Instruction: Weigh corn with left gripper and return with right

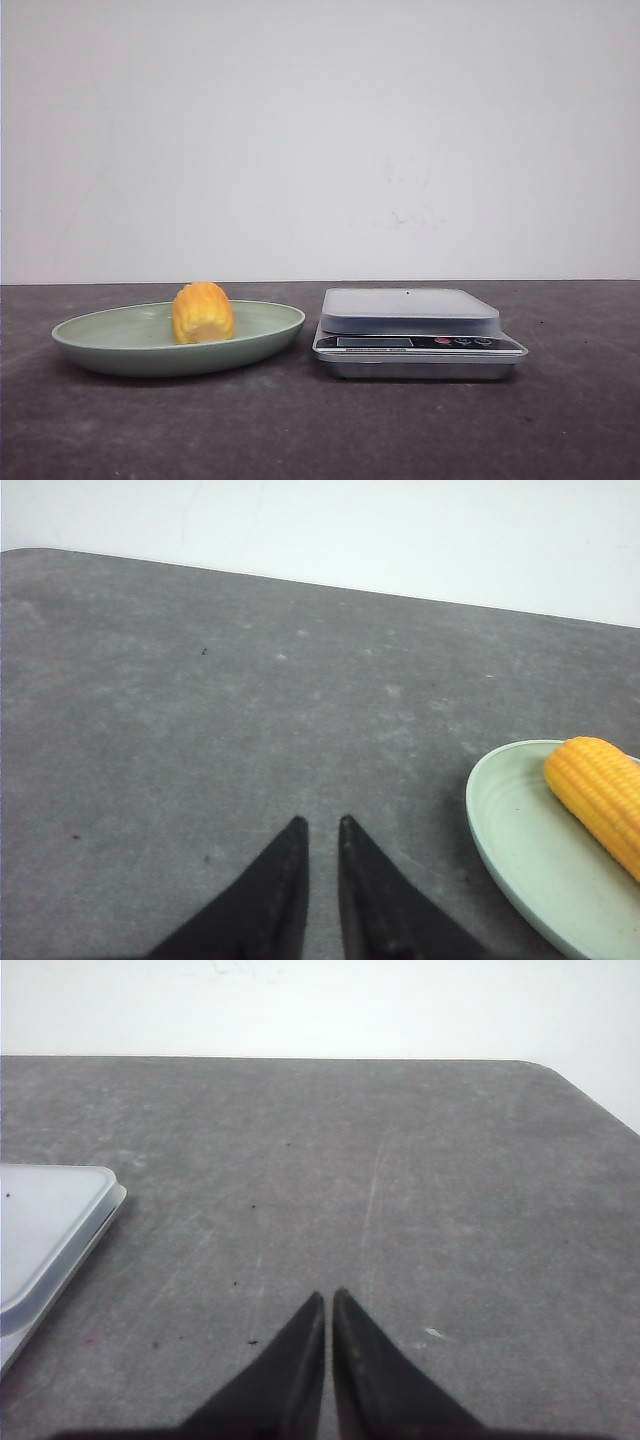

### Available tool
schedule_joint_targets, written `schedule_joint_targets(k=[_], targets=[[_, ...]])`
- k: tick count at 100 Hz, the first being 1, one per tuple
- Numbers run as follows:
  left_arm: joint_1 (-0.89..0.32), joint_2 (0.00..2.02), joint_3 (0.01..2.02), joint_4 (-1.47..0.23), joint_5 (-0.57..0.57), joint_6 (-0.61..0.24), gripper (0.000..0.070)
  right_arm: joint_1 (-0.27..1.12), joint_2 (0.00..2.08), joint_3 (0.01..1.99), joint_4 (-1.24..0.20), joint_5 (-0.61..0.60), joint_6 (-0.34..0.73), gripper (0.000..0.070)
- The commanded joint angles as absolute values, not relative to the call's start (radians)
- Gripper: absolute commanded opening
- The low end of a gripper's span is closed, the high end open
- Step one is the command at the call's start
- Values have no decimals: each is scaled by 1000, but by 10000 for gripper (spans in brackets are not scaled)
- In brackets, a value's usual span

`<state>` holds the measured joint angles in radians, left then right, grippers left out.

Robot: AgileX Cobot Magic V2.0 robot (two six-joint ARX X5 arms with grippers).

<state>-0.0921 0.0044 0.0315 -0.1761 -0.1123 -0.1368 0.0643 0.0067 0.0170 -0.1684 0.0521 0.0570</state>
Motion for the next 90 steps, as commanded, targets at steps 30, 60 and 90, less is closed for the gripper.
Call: schedule_joint_targets(k=[30,60,90], targets=[[-92,3,14,-163,-111,-123,17,63,4,13,-153,52,68,7],[-92,3,14,-149,-110,-212,15,63,4,13,-140,49,101,6],[-92,67,182,-187,-92,-357,14,64,72,213,-173,39,324,0]])
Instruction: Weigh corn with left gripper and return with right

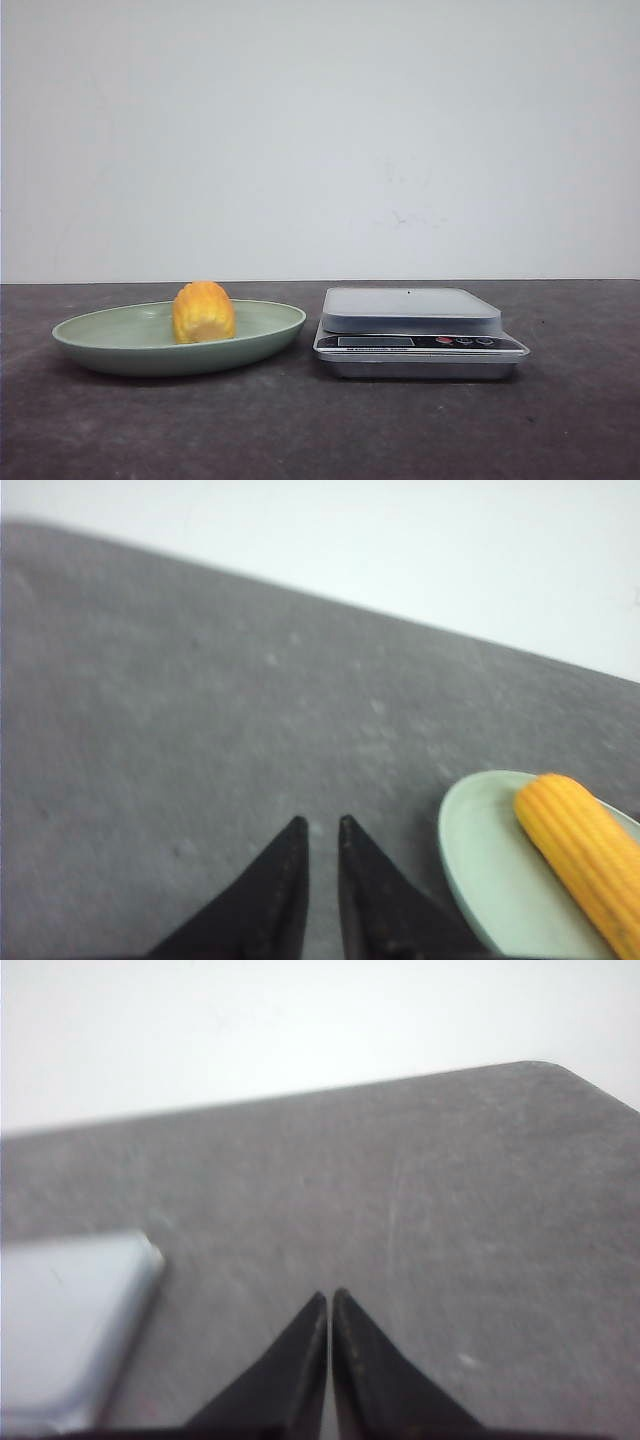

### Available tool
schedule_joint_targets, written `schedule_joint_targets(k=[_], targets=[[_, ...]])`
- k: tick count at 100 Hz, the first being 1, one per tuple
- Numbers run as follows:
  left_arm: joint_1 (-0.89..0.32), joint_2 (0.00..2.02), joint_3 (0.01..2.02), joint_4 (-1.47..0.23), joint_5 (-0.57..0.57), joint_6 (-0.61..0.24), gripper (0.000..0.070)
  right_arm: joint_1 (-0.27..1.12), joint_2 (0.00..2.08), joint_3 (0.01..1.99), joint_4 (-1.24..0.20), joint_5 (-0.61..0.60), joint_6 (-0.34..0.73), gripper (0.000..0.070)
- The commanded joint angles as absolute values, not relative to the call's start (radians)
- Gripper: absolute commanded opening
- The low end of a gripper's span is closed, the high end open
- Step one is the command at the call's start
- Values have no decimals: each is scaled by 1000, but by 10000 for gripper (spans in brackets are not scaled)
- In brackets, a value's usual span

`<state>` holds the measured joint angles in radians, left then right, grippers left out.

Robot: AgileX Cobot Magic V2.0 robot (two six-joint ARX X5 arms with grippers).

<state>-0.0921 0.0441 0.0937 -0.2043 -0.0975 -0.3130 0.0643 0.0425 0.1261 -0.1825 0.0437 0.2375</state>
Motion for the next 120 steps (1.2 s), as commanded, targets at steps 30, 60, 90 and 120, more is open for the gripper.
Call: schedule_joint_targets(k=[30,60,90,120], targets=[[-92,424,636,-239,-83,-295,98,64,419,648,-295,-3,321,123],[-136,789,993,-457,60,-274,425,64,641,910,-398,-160,247,477],[-386,1099,1038,-365,-10,-301,424,91,727,1001,-438,-184,226,477],[-522,1445,1038,-289,-72,-352,427,96,731,1001,-487,-183,193,477]])
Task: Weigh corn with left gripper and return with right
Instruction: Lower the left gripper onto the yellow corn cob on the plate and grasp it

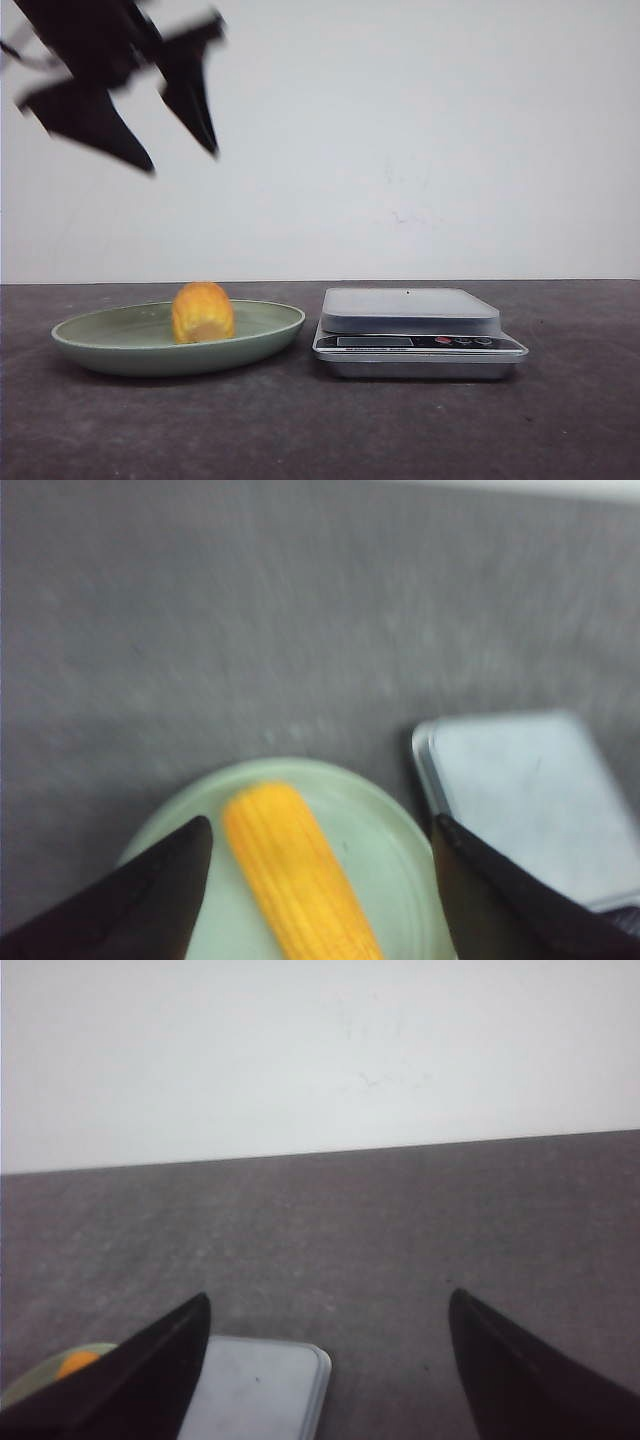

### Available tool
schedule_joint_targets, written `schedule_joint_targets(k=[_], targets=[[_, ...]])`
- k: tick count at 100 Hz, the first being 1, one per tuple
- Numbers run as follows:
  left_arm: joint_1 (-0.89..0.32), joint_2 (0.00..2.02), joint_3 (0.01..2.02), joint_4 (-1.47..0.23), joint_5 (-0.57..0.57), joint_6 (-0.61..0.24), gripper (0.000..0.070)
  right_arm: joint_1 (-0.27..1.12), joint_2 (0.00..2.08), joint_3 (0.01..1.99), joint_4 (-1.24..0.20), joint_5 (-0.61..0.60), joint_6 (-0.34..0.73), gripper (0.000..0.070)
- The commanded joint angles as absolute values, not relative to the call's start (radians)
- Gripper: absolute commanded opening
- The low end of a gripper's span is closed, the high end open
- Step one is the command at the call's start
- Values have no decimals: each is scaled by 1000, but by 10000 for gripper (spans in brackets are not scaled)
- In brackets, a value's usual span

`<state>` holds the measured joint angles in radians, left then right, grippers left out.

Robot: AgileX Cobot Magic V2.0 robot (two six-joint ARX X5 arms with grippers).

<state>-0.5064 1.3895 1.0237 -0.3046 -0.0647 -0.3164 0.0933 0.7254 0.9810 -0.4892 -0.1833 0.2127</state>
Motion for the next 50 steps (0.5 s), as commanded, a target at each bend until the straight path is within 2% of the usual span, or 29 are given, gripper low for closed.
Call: schedule_joint_targets(k=[1,28,50], targets=[[-525,1454,1038,-287,-73,-355,427,96,731,1001,-489,-183,193,477],[-546,1624,1038,-262,-92,-413,428,96,730,1001,-518,-183,177,477],[-548,1704,1038,-269,-102,-420,428,96,730,1001,-526,-183,171,477]])
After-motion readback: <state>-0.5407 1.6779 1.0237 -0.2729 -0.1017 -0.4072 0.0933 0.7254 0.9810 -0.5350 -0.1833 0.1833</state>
